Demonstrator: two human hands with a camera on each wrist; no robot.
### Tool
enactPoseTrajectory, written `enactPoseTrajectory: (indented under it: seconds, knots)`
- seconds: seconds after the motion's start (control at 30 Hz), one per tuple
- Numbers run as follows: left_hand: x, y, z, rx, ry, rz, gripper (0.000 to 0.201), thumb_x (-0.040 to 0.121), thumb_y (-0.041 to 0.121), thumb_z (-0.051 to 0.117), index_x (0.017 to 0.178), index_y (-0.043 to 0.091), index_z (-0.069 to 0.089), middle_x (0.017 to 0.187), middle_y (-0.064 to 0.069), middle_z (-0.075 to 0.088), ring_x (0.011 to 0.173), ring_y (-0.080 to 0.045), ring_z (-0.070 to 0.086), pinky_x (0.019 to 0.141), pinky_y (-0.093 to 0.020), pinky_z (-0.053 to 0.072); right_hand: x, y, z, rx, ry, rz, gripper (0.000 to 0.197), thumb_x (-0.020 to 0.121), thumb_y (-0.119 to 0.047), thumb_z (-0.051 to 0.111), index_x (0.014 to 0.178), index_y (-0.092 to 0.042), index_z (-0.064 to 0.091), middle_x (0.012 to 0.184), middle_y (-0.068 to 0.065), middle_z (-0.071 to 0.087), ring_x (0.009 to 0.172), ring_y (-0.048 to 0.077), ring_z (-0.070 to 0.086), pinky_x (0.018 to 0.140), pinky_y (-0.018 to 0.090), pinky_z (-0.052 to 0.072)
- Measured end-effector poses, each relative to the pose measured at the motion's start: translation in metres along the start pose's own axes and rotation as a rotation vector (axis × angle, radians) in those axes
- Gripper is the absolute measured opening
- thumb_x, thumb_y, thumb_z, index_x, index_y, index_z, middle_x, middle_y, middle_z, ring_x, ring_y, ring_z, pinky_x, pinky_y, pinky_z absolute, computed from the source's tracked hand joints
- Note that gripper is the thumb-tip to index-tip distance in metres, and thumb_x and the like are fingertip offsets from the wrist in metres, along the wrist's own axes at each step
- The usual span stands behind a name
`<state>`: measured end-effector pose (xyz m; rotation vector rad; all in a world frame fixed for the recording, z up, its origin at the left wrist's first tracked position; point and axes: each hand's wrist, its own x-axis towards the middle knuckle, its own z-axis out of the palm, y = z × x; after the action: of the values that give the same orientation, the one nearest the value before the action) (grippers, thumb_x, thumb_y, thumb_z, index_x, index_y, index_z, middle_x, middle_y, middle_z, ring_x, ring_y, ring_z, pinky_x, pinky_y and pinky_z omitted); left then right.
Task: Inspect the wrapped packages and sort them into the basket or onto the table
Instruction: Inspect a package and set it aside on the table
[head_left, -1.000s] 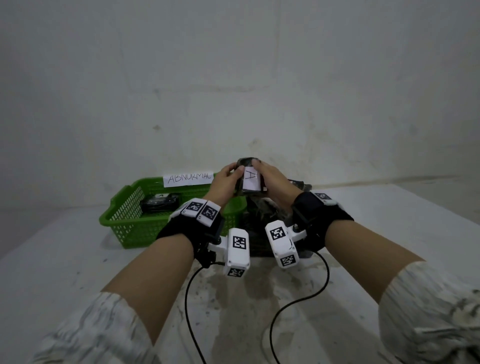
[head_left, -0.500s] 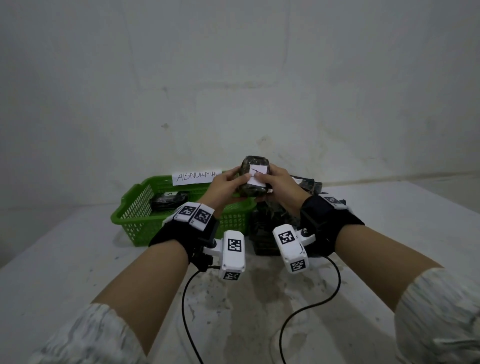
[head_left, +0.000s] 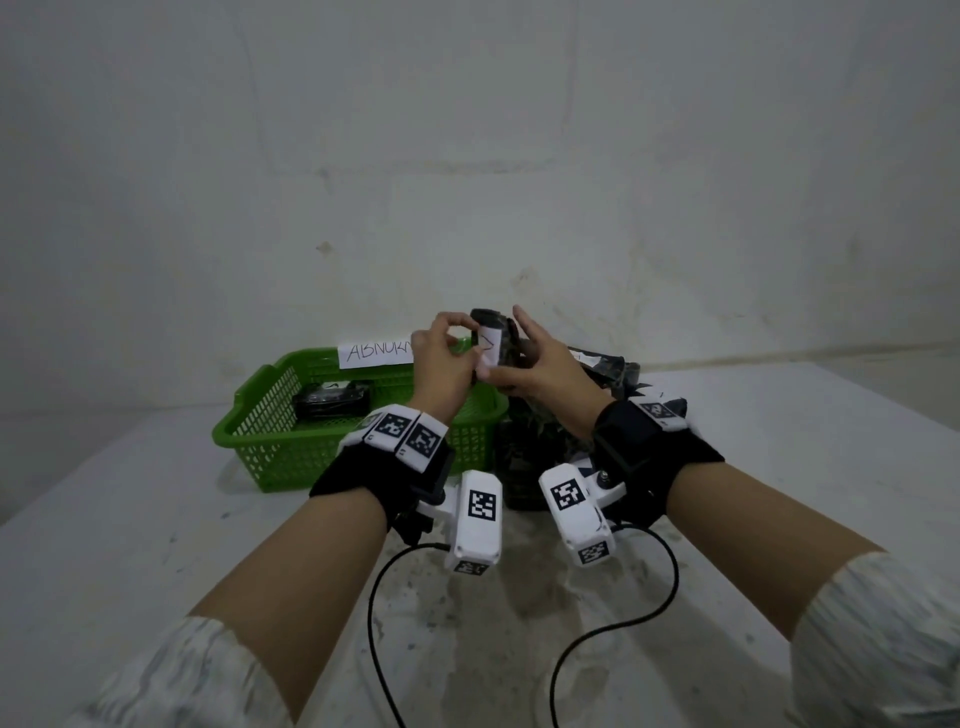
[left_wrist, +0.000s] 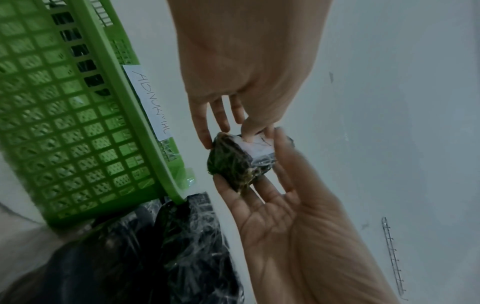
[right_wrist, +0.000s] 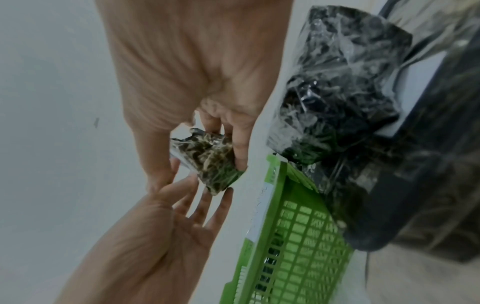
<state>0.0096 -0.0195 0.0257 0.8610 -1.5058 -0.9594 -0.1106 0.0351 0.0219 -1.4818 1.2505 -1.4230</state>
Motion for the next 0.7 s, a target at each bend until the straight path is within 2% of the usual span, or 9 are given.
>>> enactPoseTrajectory:
  seconds: [0.07,0.17,0.23,0.3,0.4,0.47,0.57,0.63,0.7]
  knots:
    - [0.0,0.004,-0.001,-0.054,-0.047,-0.04,0.021,0.091,0.004,0.053,0.086,0.023,0.06,0.092,-0.005,0.056,0.082,-0.025,0.059,0.078,-0.051,0.056,-0.001,-0.003,0.003,0.132,0.037,0.025,0.074,0.093,-0.019,0.061,0.153,-0.023,0.018,0.132,-0.008,0.051,0.112,0.012,0.057,0.1,0.041,0.047]
    - [0.002,0.007,-0.005,-0.185,-0.09,-0.168,0.021,0.099,0.02,0.043,0.115,0.013,0.054,0.103,-0.006,0.059,0.093,-0.02,0.058,0.073,-0.037,0.053,-0.004,-0.005,0.003,0.191,0.091,-0.014,0.045,0.102,-0.013,0.041,0.146,-0.02,0.038,0.122,-0.009,0.053,0.093,0.002,0.058,0.091,0.037,0.051]
    - [0.002,0.006,-0.008,-0.292,-0.143,-0.212,0.035,0.099,0.028,0.045,0.129,0.01,0.045,0.113,-0.009,0.058,0.096,-0.021,0.059,0.073,-0.035,0.053,-0.003,-0.003,0.002,0.101,0.146,-0.096,0.039,0.099,-0.004,0.044,0.135,-0.015,0.054,0.119,0.001,0.059,0.088,0.01,0.063,0.076,0.028,0.055]
    - [0.0,0.005,-0.011,-0.354,-0.196,-0.227,0.043,0.096,0.022,0.052,0.134,0.008,0.04,0.121,-0.013,0.056,0.099,-0.024,0.061,0.073,-0.036,0.056,-0.001,0.0,0.001,-0.005,0.208,-0.169,0.041,0.092,0.006,0.053,0.128,-0.011,0.058,0.114,0.008,0.058,0.083,0.018,0.063,0.068,0.021,0.053]
    - [-0.003,0.005,-0.013,-0.407,-0.218,-0.25,0.041,0.096,0.012,0.05,0.135,0.004,0.04,0.122,-0.017,0.056,0.093,-0.023,0.063,0.072,-0.035,0.058,-0.001,0.002,0.001,-0.029,0.272,-0.206,0.045,0.086,0.002,0.065,0.127,-0.011,0.053,0.084,0.0,0.055,0.07,0.011,0.054,0.065,0.017,0.048]
    - [-0.004,0.005,-0.011,-0.453,-0.244,-0.278,0.038,0.098,0.012,0.046,0.135,0.002,0.041,0.12,-0.018,0.057,0.091,-0.022,0.063,0.076,-0.036,0.056,0.0,0.004,0.003,-0.007,0.337,-0.179,0.043,0.086,-0.009,0.069,0.125,-0.014,0.052,0.076,-0.002,0.048,0.069,0.009,0.05,0.07,0.023,0.046]
    - [-0.009,0.008,-0.007,-0.434,-0.279,-0.28,0.038,0.098,0.012,0.043,0.135,0.0,0.043,0.121,-0.019,0.056,0.094,-0.023,0.062,0.08,-0.034,0.053,0.0,0.002,0.01,0.113,0.295,-0.054,0.038,0.093,-0.028,0.06,0.128,-0.016,0.05,0.102,0.012,0.057,0.092,0.021,0.062,0.085,0.035,0.053]
    - [-0.011,0.009,-0.004,-0.423,-0.291,-0.287,0.038,0.098,0.009,0.041,0.135,-0.002,0.043,0.122,-0.02,0.055,0.1,-0.026,0.059,0.085,-0.034,0.051,-0.003,0.0,0.013,0.163,0.179,0.038,0.038,0.099,-0.036,0.048,0.131,-0.015,0.05,0.122,0.011,0.059,0.105,0.023,0.063,0.079,0.038,0.056]
    - [-0.013,0.009,-0.003,-0.394,-0.286,-0.289,0.038,0.098,0.009,0.041,0.134,-0.004,0.044,0.12,-0.02,0.055,0.105,-0.028,0.056,0.088,-0.033,0.049,-0.007,-0.001,0.015,0.166,0.116,0.072,0.038,0.102,-0.038,0.04,0.131,-0.016,0.052,0.124,0.006,0.06,0.108,0.022,0.062,0.074,0.038,0.058]
